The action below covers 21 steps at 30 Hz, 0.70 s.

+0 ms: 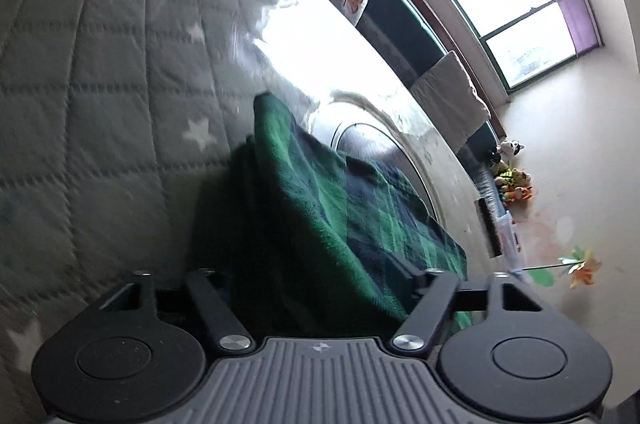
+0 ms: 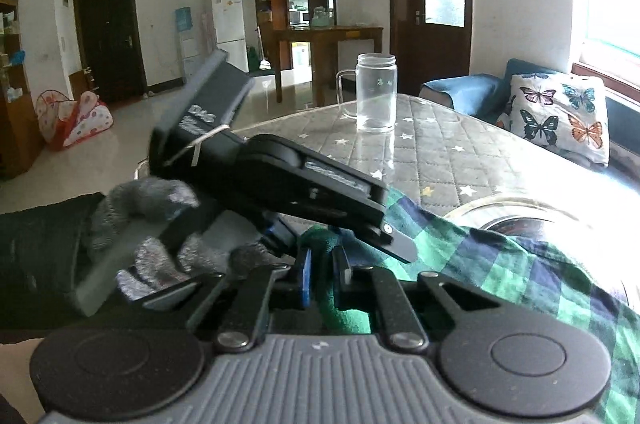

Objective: Fold clothes

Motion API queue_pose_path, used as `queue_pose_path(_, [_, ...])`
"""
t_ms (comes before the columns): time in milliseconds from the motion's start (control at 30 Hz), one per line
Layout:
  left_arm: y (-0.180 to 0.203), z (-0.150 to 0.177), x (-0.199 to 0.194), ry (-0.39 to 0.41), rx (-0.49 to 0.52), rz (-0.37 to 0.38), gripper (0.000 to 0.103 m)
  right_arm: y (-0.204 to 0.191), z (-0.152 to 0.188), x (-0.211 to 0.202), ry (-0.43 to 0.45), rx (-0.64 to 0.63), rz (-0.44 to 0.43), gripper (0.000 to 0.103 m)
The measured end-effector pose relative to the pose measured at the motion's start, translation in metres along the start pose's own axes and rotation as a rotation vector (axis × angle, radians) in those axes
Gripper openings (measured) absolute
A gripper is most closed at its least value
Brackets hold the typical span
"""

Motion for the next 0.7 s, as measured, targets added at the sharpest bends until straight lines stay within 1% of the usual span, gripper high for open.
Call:
queue_pose_path(33, [-0.001, 0.0, 0.001, -0.001, -0.008, 0.003, 0.031, -0.001, 0.001, 0.0, -0.004, -0.002, -0.004, 0.009])
queue_pose_path(67, [-0.001, 0.001, 0.003, -0.002, -0.015, 0.007, 0.028, -0.002, 0.003, 0.0, -0.007, -0.004, -0.007, 0.01])
queue_pose_path(133, [-0.003, 0.001, 0.006, -0.005, -0.03, 0.014, 0.017, -0.004, 0.008, -0.001, -0.013, -0.005, -0.017, 0.012])
queue_pose_path(167, [-0.003, 0.001, 0.006, -0.003, -0.031, 0.014, 0.016, -0.003, 0.009, -0.004, -0.012, 0.003, -0.021, 0.016])
queue_pose_path(300, [-0.006, 0.001, 0.005, 0.001, -0.031, 0.011, 0.014, 0.014, 0.018, -0.02, -0.01, 0.067, -0.022, 0.017])
queue_pose_path(333, [-0.006, 0.002, 0.004, 0.002, -0.031, 0.011, 0.014, 0.024, 0.021, -0.022, -0.016, 0.089, -0.004, 0.017])
queue_pose_path(433, [-0.004, 0.002, 0.003, 0.009, -0.024, 0.015, 0.014, 0.059, 0.035, -0.021, -0.049, 0.133, 0.099, 0.017])
queue_pose_path(700, [0.011, 0.0, -0.008, 0.042, -0.003, 0.035, 0.012, 0.114, 0.075, 0.007, -0.174, 0.188, 0.283, 0.016])
Point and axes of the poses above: each gripper's, at about its wrist camera, not at the fingertips, and x roughly the way its jaws point, y to its right, z to its underside, the point moved 9 cm from there along x, roughly the way its jaws point, and after that the axes turned 4 degrees about -x, right-handed, at the moved point
